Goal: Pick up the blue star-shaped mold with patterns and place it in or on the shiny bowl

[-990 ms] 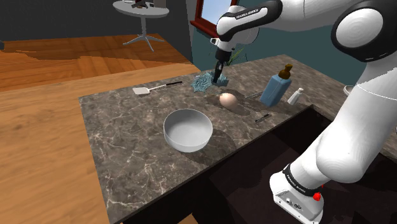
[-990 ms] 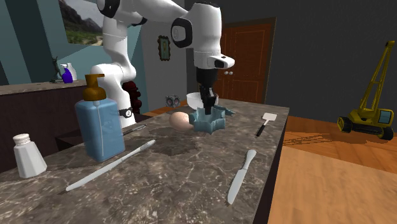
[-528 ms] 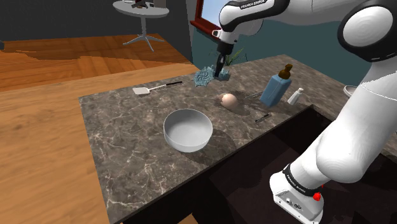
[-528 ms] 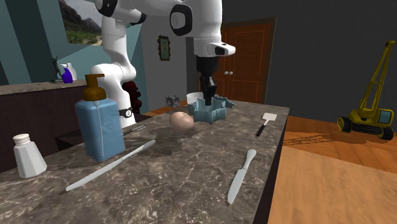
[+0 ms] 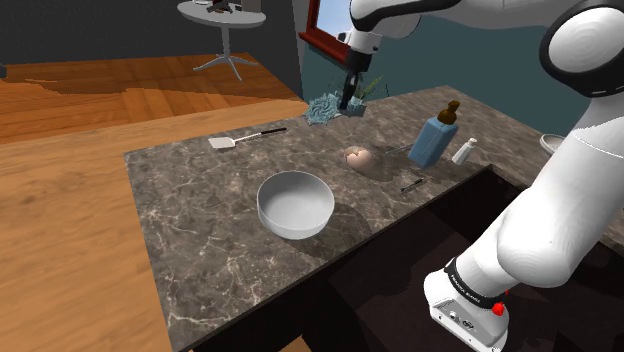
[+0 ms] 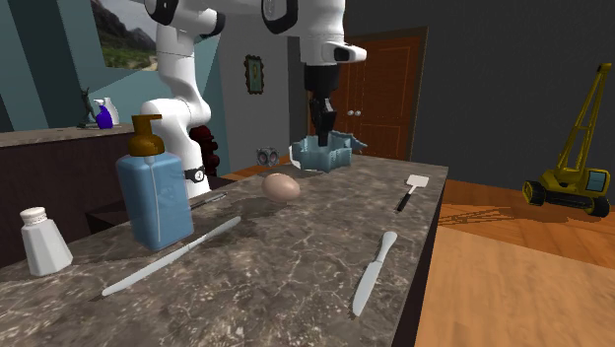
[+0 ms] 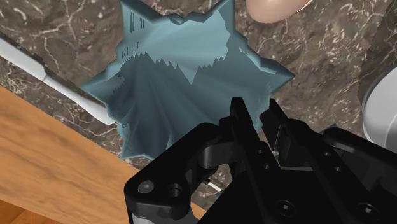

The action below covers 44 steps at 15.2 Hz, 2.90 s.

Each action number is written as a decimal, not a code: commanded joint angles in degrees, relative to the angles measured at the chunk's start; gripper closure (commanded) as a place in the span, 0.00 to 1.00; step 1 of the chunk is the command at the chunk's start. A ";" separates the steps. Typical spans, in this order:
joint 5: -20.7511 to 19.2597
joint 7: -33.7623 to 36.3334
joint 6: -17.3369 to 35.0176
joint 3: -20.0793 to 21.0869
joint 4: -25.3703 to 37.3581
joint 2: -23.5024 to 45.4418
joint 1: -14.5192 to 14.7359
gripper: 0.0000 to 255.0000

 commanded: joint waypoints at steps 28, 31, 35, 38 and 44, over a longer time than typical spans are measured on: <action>-0.22 31.75 1.94 17.69 -23.85 -27.05 14.12 1.00; 0.76 35.84 2.12 20.50 -24.46 -28.18 15.86 1.00; 1.32 37.08 4.52 21.73 -26.53 -28.11 16.55 1.00; 1.51 36.74 6.86 21.85 -28.41 -27.63 16.61 1.00; 1.92 36.04 11.62 22.09 -31.89 -26.31 16.74 1.00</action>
